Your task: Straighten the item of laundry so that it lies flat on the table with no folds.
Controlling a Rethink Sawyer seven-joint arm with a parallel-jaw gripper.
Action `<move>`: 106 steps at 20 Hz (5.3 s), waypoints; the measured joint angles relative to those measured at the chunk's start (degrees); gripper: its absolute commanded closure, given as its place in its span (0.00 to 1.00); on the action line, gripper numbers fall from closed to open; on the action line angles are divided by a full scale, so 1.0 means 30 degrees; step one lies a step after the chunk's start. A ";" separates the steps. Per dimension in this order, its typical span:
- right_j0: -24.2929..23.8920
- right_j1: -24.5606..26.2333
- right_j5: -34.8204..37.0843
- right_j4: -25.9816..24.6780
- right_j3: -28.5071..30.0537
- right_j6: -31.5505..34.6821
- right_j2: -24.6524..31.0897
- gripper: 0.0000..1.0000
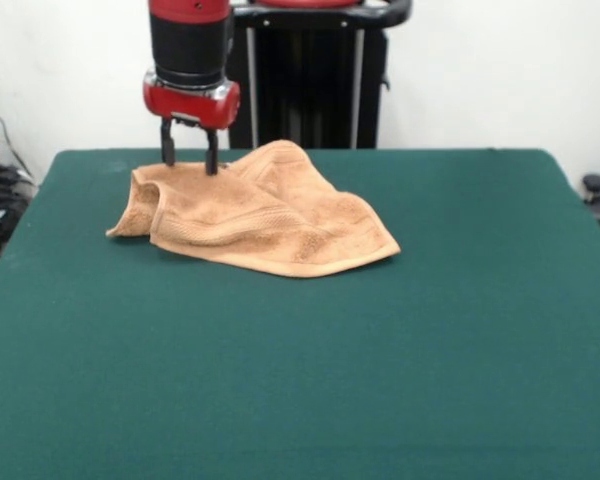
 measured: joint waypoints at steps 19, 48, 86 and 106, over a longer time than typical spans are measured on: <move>-0.0175 0.0912 0.1439 -0.0012 -0.2566 0.0000 0.0133 0.00; -0.0258 0.2423 0.1436 -0.0008 -0.3775 0.0000 0.0621 0.00; -0.0161 0.3564 0.1424 -0.0008 -0.3786 0.0000 0.0619 0.00; 0.0069 0.3564 0.1424 -0.0004 -0.3784 0.0000 0.0630 1.00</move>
